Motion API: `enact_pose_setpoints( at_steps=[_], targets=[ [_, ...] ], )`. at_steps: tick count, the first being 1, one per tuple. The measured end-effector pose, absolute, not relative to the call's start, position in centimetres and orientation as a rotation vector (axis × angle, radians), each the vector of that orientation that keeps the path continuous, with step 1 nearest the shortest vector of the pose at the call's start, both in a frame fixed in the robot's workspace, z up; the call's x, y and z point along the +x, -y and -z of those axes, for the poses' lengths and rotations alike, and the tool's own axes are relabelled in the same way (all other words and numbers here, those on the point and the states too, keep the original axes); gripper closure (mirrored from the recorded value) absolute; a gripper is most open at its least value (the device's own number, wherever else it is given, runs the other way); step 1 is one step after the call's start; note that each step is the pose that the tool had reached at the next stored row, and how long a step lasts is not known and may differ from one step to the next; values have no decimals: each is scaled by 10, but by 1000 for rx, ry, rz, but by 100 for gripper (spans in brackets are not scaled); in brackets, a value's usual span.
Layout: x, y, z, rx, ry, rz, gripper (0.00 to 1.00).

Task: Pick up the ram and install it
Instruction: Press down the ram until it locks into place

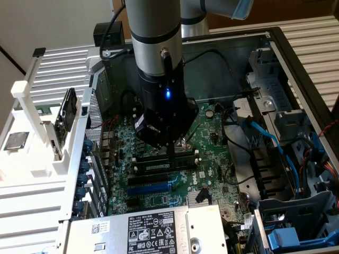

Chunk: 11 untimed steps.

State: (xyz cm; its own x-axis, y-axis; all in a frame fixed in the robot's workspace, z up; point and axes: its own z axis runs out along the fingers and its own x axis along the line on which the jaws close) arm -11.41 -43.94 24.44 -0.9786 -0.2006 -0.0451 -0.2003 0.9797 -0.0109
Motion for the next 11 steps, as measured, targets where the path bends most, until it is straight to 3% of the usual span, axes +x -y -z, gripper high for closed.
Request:
enact_pose_setpoints(
  at_steps=[11],
  targets=[
    [-114, 439, -243, -12, -3121, 13, 89]
  ],
)
